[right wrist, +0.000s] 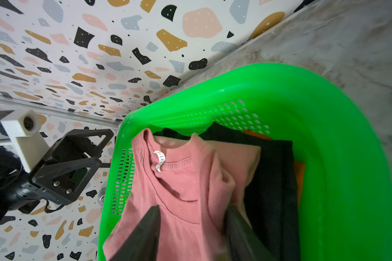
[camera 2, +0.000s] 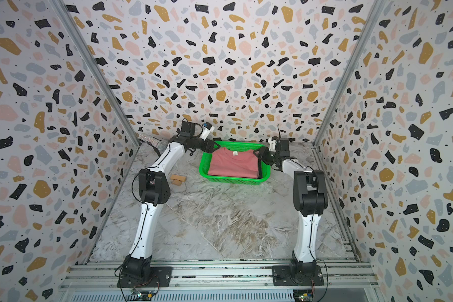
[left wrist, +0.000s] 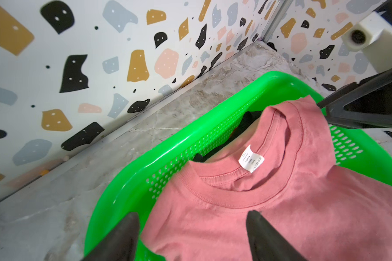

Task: Put the folded t-shirts into the basket
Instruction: Place the T-shirt in the bin.

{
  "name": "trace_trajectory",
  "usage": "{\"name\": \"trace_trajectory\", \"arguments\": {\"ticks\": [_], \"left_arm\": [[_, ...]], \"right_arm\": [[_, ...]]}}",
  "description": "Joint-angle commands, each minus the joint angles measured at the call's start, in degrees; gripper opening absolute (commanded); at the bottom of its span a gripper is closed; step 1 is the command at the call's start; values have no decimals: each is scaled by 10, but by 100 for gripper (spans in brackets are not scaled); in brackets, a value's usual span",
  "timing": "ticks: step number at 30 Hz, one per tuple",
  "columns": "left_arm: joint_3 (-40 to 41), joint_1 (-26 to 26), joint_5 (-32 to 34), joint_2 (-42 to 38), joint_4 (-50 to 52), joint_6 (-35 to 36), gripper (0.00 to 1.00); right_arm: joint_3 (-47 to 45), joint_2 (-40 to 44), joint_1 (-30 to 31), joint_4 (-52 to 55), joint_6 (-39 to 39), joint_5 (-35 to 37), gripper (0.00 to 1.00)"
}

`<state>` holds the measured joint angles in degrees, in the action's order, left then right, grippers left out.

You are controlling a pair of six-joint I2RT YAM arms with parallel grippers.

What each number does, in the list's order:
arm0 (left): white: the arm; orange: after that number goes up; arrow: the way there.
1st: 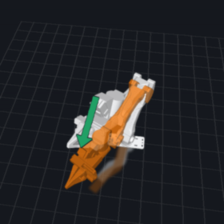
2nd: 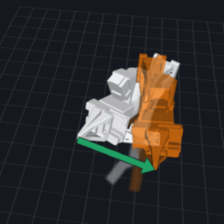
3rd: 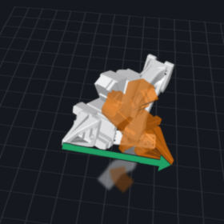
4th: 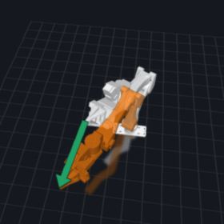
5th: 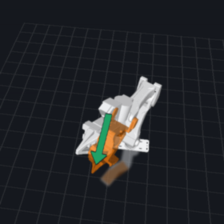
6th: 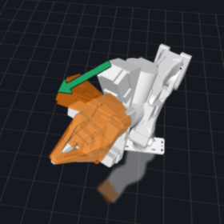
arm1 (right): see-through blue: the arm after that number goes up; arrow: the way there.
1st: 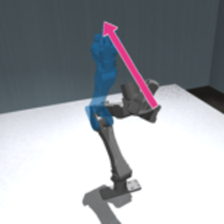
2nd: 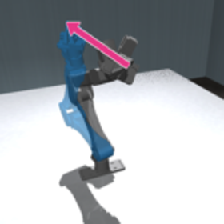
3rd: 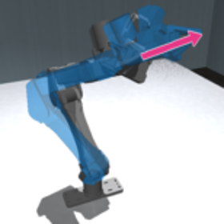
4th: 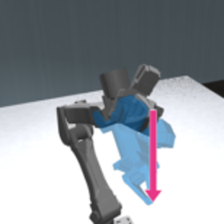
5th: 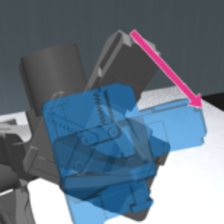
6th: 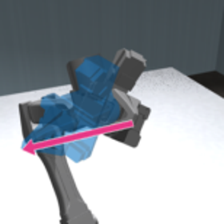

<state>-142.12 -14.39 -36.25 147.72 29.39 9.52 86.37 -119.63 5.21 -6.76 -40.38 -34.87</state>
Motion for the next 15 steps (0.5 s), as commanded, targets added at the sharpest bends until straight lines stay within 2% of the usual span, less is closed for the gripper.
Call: {"name": "trace_trajectory", "arguments": {"ticks": [1, 6, 11, 13, 15], "left_arm": [[-28, -3, 19, -30, 21, -2, 80], [37, -3, 5, -121, 108, 28, 79], [167, -21, -16, -219, 181, 98, 74], [212, -34, -12, -241, 195, 126, 72], [244, -45, -5, -251, 200, 135, 67]], "right_arm": [[4, 63, -7, 37, 25, 18, 55], [8, 119, 7, 136, 89, 23, 56], [26, 162, 53, 268, 171, 57, 56], [26, 167, 73, 289, 172, 55, 55], [21, 166, 92, 286, 156, 39, 48]]}}
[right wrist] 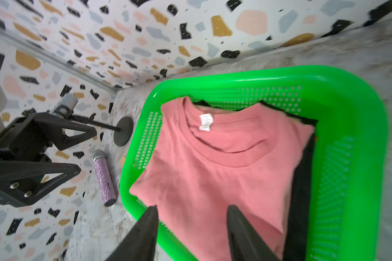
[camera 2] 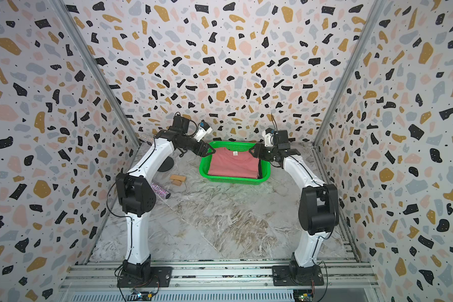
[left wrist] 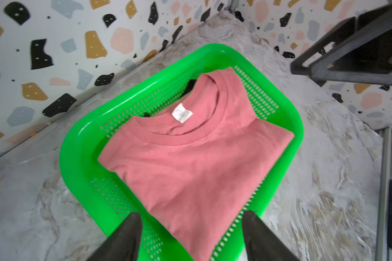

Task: Put the folded t-shirts into the basket
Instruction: Place the T-shirt in the bin.

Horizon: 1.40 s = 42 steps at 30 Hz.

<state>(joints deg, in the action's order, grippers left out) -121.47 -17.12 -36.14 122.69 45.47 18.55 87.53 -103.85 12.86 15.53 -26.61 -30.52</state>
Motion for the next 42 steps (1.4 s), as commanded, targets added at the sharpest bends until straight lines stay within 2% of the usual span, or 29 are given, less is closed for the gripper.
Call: {"name": "trace_trajectory", "arguments": {"ticks": [1, 4, 8, 14, 21, 29, 38, 42], "left_arm": [[51, -22, -9, -2, 39, 44, 63], [62, -27, -19, 4, 37, 29, 55], [46, -33, -34, 34, 68, 58, 43], [8, -34, -1, 95, 91, 64, 39], [30, -34, 20, 120, 71, 60, 35], [20, -36, 41, 147, 115, 68, 40], [14, -34, 56, 126, 130, 76, 53], [-14, -32, 35, 91, 153, 76, 56]], "right_arm": [[4, 5, 27, 54, 6, -18, 41], [4, -12, 51, 38, -13, -40, 21], [9, -46, 68, 36, -25, -54, 16], [-15, -74, 69, 27, -37, -42, 12], [-19, -97, 68, 88, -13, -2, 10], [-36, -95, 57, 160, 19, 86, 9], [-50, -81, 31, 164, 0, 92, 16], [-45, -50, 30, 154, -1, 81, 20]]}}
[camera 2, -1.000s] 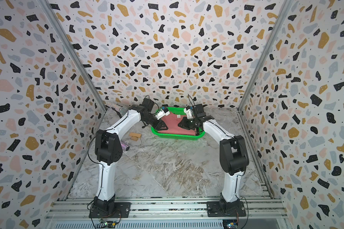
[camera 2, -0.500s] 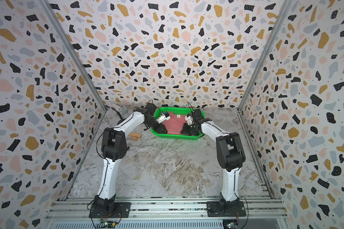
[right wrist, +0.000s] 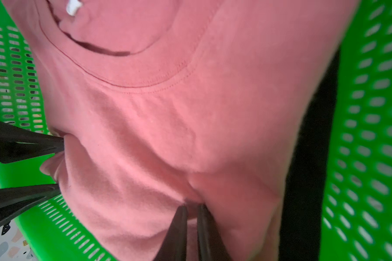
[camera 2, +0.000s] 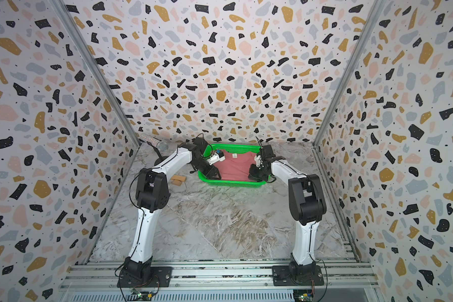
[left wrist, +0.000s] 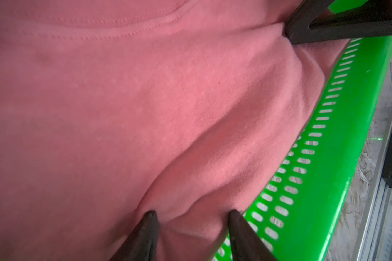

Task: Put the folded t-shirts into the basket
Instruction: Place the T-shirt in the bin, then reset both arms

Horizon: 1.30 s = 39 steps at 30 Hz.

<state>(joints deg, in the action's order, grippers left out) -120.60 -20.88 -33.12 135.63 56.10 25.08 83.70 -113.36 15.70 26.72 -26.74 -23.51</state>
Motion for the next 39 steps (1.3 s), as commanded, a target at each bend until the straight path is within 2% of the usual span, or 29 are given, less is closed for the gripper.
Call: {"name": "trace_trajectory", "arguments": {"ticks": [1, 4, 7, 9, 12, 13, 15, 16, 18, 22, 25, 27, 30, 33, 36, 39], "left_arm": [[-26, 8, -2, -54, 49, 9, 56], [-19, 17, -10, -108, 26, -16, 60], [3, 29, -8, -172, -4, -37, 68], [36, 43, 1, -225, -34, -52, 73], [129, 71, 17, -303, -102, -92, 89], [161, 82, 27, -328, -128, -102, 97], [242, 104, 51, -388, -186, -124, 100], [286, 117, 67, -416, -216, -135, 100], [365, 142, 104, -465, -275, -158, 100], [490, 201, 159, -525, -326, -195, 100], [603, 224, 235, -558, -414, -225, 100], [668, 230, 274, -566, -466, -237, 100], [744, 238, 257, -575, -522, -231, 100], [791, 240, 246, -578, -577, -224, 100], [817, 240, 226, -573, -624, -235, 100], [843, 239, 209, -565, -669, -242, 100]], "right_arm": [[-9, 58, 1, 36, 1, 9, 22], [-16, 119, 2, 4, 13, 10, 34], [-18, 189, 2, -11, 43, 31, 42], [-22, 236, 2, -20, 73, 69, 47], [-46, 304, 2, -39, 120, 157, 54], [-65, 328, 2, -56, 132, 201, 62], [-125, 377, 2, -114, 179, 270, 96], [-166, 405, 2, -153, 205, 298, 99], [-245, 467, 1, -227, 257, 345, 100], [-402, 551, 1, -351, 343, 410, 100], [-485, 587, 1, -382, 338, 457, 100], [-516, 603, 0, -362, 306, 488, 100], [-574, 613, -1, -367, 273, 509, 100], [-653, 607, -4, -466, 298, 478, 98], [-713, 563, -15, -585, 295, 468, 98], [-713, 492, -32, -667, 306, 433, 99]]}}
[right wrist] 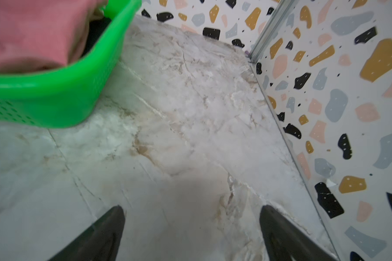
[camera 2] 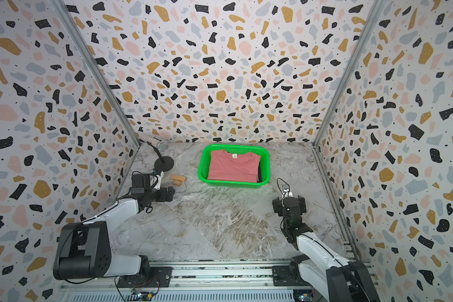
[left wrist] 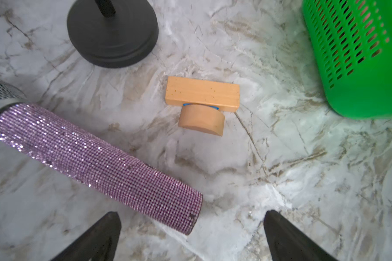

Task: Put the folded t-shirts into the basket
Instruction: Reset both arms

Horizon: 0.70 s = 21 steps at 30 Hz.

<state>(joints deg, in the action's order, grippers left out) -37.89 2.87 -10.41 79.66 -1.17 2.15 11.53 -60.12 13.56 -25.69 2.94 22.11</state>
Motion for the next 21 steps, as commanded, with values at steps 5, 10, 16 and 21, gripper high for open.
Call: {"name": "trace_trajectory", "arguments": {"ticks": [5, 10, 16, 21], "left_arm": [[82, -5, 4, -7, -229, -18, 100], [139, -8, -6, -4, -349, -24, 100], [160, -22, -2, 1, -399, -12, 100], [206, -60, 64, 22, -498, 11, 100]], "right_arm": [[49, -152, -58, -215, 30, -118, 99], [32, -278, -118, -370, -18, -166, 100], [90, -263, -124, -233, -20, -180, 100], [93, -265, -124, -244, -16, -194, 100]]}}
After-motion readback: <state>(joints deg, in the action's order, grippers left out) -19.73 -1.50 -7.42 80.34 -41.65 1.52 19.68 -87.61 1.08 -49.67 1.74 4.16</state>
